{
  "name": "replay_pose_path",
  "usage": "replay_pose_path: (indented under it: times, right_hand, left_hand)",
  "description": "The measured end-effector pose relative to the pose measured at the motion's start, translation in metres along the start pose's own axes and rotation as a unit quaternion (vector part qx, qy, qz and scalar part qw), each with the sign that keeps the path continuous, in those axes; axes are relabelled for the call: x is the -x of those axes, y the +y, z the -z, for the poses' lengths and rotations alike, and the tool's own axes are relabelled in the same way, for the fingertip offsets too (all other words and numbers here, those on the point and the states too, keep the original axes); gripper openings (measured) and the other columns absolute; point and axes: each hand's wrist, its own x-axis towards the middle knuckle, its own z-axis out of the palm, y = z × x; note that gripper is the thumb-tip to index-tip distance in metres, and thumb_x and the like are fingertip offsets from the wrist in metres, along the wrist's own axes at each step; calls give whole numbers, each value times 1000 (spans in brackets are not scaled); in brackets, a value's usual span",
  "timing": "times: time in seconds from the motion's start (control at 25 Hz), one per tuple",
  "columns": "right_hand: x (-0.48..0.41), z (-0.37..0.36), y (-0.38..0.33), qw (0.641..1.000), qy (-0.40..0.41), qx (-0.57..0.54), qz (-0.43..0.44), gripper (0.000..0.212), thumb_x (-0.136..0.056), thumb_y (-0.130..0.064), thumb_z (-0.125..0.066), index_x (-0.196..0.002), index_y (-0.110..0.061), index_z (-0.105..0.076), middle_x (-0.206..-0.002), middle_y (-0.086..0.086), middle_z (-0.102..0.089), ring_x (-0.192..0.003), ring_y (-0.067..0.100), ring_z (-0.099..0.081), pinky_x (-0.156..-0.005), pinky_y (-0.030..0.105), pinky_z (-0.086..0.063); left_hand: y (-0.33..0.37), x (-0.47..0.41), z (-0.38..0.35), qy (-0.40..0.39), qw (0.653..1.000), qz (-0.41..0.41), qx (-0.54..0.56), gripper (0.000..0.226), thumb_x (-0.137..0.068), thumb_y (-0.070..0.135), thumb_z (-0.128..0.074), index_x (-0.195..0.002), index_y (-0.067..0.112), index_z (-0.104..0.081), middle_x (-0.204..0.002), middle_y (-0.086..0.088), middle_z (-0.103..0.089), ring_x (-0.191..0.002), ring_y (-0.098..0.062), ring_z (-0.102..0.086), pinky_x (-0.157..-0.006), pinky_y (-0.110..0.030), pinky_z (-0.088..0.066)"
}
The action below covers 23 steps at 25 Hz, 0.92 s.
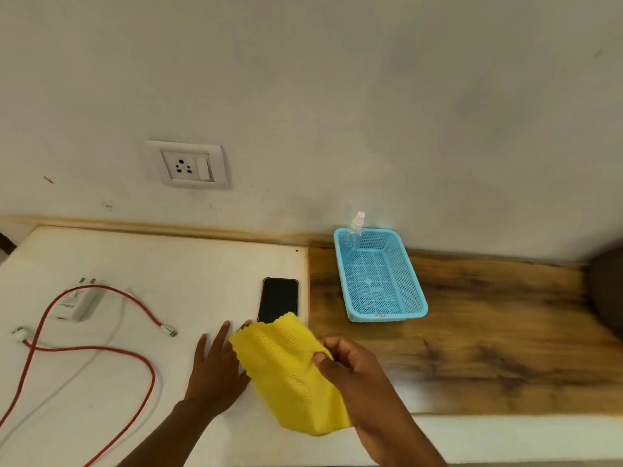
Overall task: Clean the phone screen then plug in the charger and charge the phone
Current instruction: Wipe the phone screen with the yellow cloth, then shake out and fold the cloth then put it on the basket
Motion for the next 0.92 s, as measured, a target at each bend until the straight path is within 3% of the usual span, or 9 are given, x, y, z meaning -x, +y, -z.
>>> replay_pose_path:
  times: [0.12, 0.2, 0.28, 0.36, 0.48, 0.56, 0.72, 0.84, 0.92]
  right_hand:
    - [12, 2, -24, 994, 20, -105, -33, 10, -90, -11, -57, -89, -14, -67, -84, 1, -72, -79, 15, -62, -75, 30, -50]
    - [21, 3, -40, 990, 39, -133, -39, 9, -89, -15, -60, -84, -16, -67, -71, -7, -73, -72, 12, -63, -67, 27, -52]
    - [33, 3, -54, 985, 50, -161, -38, 9, -88, -15, -60, -82, -17, -67, -65, -8, -72, -70, 12, -62, -61, 26, -52]
    - [46, 4, -69, 975, 55, -210, -37, 7, -87, -13, -61, -85, -15, -67, -59, -5, -72, -69, 16, -63, -59, 29, -53]
    - [63, 5, -90, 954, 42, -294, -44, 2, -82, -13, -67, -80, -13, -67, -67, 6, -73, -73, 25, -66, -68, 39, -57]
    - [74, 5, -101, 940, 20, -337, -41, 5, -80, -12, -69, -75, -12, -70, -71, 10, -74, -72, 27, -69, -71, 43, -57]
    - [100, 2, -117, 927, -3, -374, 27, 5, -82, -13, -66, -87, -12, -67, -76, 7, -74, -74, 21, -69, -72, 38, -58]
    - [127, -11, -112, 959, -17, -271, 81, 55, -65, -36, -76, -115, -24, -56, -109, -1, -66, -102, 15, -63, -91, 34, -54]
    - [149, -24, -105, 985, -11, -111, 128, 71, -52, -53, -78, -115, -36, -50, -112, -13, -61, -103, 3, -60, -82, 20, -54]
  left_hand:
    - [20, 8, 43, 36, 991, 62, 116, 51, -94, 48, -37, -138, 24, -40, -145, -1, -45, -134, -20, -41, -111, -48, -27]
    - [37, 21, 82, 48, 918, 84, 385, 32, -93, 27, -53, -125, 27, -53, -133, -5, -58, -122, -20, -53, -106, -35, -37]
    - [59, 50, 121, 104, 855, 30, 507, 20, -92, 18, -54, -107, 29, -63, -109, -2, -71, -103, -16, -65, -100, -35, -45]
    - [79, 91, 150, 141, 845, -37, 515, 16, -87, 31, -60, -101, 33, -66, -98, 5, -74, -95, -9, -67, -91, -25, -51]
    - [102, 144, 168, 92, 901, -110, 410, 47, -65, 54, -74, -109, 50, -58, -107, 27, -66, -99, 5, -61, -84, -9, -47]
    - [111, 164, 172, 139, 922, -119, 340, 51, -66, 42, -79, -110, 52, -55, -104, 36, -62, -94, 9, -62, -81, -8, -49]
    - [115, 181, 192, 271, 872, -56, 404, 30, -74, 9, -74, -73, 39, -74, -70, 16, -74, -64, 0, -69, -60, -9, -51]
    - [118, 182, 209, 289, 819, 14, 495, 11, -68, 20, -78, -59, 21, -72, -58, 3, -72, -49, -6, -63, -46, -13, -48]
    - [120, 184, 215, 318, 804, 45, 501, 26, -63, 30, -79, -52, 11, -64, -44, 2, -62, -39, -6, -50, -38, -11, -38]
